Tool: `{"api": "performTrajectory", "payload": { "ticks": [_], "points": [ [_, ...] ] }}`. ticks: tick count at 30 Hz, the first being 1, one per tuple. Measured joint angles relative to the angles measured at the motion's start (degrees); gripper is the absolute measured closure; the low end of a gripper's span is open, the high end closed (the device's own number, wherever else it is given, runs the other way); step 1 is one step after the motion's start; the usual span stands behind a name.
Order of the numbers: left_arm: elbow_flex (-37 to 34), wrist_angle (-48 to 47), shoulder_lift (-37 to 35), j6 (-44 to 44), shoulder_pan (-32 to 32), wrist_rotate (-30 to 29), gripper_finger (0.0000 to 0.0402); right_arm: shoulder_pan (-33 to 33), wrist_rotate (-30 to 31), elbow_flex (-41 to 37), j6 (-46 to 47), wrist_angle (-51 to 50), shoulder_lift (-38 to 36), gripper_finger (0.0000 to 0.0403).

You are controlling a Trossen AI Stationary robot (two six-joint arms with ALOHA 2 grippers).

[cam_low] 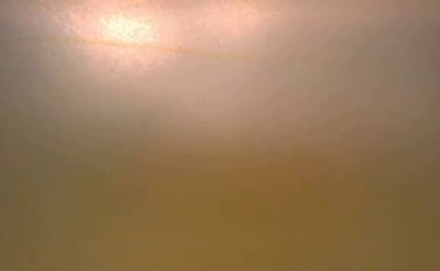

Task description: Sort silverware by color (type)

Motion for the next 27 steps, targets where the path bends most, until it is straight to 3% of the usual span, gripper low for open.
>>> {"api": "performTrajectory", "payload": {
  "ticks": [27],
  "points": [
    [-0.01, 0.00, 0.01, 0.00, -0.01, -0.01, 0.0327, 0.02, 0.00, 0.00, 2.08, 1.39, -0.01, 0.0287]
  ]
}}
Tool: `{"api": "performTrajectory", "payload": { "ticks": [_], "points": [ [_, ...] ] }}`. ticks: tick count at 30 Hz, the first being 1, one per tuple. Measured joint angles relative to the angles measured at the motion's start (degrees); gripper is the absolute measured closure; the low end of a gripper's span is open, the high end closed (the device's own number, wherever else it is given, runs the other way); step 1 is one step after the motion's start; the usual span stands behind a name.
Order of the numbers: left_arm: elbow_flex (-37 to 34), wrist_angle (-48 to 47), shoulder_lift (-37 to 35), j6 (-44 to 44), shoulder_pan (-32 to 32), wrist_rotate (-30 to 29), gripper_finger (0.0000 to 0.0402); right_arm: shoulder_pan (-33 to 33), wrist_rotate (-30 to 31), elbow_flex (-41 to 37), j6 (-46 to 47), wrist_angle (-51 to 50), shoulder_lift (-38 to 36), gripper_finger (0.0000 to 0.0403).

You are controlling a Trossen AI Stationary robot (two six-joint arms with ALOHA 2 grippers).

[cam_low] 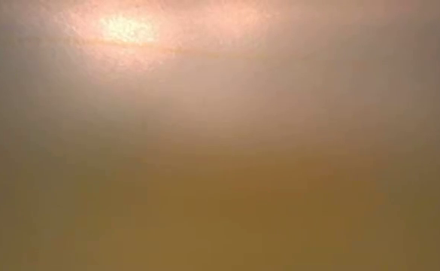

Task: Sort silverware by color (type)
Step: Put the orange fork into the white bin

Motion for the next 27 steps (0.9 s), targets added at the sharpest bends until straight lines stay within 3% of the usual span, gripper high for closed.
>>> {"api": "performTrajectory", "payload": {
  "ticks": [6, 12, 15, 22, 24, 27],
  "points": [
    [0.01, -0.22, -0.02, 0.00, 0.01, 0.00, 0.0327, -0.01, 4.08, 2.35, 12.51, 0.50, 0.04, 0.0287],
    [-0.01, -0.58, -0.01, 0.00, 0.00, -0.01, 0.0327, 0.00, 5.90, 8.69, 15.46, -4.96, 1.82, 0.0287],
    [0.00, -1.08, -0.01, 0.00, 0.00, 0.00, 0.0327, 0.00, 11.40, 14.63, 15.09, -16.71, 5.36, 0.0287],
    [0.00, -1.57, 0.00, 0.00, -0.01, 0.00, 0.0327, -0.03, 33.00, 30.36, 14.46, -55.65, 19.71, 0.0287],
    [0.01, -1.60, 0.00, 0.00, -0.01, 0.00, 0.0327, -0.02, 36.70, 33.68, 15.36, -64.53, 24.05, 0.0287],
    [-0.01, -1.57, 0.00, 0.00, -0.01, 0.01, 0.0327, -0.04, 37.55, 36.45, 17.93, -70.91, 29.53, 0.0287]
  ]
}}
